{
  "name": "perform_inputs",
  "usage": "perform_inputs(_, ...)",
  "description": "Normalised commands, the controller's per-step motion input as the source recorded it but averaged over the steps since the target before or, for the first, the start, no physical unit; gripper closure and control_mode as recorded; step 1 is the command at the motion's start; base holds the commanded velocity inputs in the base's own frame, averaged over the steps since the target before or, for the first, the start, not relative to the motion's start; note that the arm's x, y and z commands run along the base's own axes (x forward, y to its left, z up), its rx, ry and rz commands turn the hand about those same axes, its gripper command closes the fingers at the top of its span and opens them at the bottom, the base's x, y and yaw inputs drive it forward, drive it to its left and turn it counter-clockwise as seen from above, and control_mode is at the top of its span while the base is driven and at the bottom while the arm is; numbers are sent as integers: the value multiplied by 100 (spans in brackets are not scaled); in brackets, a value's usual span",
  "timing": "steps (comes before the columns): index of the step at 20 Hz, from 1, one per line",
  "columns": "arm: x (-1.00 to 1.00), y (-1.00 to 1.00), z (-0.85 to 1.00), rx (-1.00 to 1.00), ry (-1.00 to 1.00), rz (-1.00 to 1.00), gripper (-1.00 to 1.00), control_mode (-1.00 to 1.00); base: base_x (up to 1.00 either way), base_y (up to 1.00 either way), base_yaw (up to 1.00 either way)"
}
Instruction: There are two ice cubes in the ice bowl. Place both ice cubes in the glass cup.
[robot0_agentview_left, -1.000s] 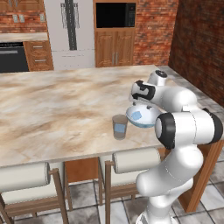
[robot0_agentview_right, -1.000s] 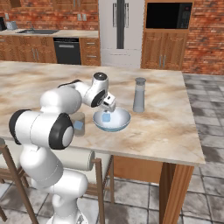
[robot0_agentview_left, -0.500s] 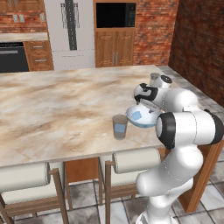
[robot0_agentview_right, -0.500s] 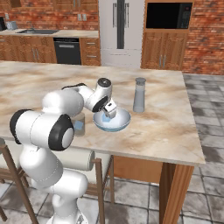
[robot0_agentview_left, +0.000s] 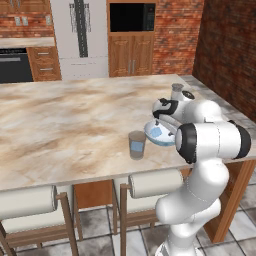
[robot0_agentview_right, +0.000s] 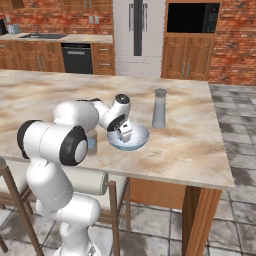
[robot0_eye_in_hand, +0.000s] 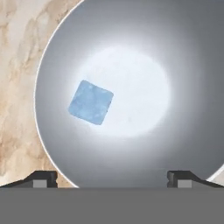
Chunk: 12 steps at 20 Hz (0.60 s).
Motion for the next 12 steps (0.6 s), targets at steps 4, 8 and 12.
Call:
perform_inputs(4,17,0,-22,5,11,-2,-100,-100,0,0,0)
perform_inputs(8,16,0,-11,3,4,-1,-100,-100,0,0,0)
perform_inputs(12,5,0,-17,3,1,-1,-100,-100,0,0,0)
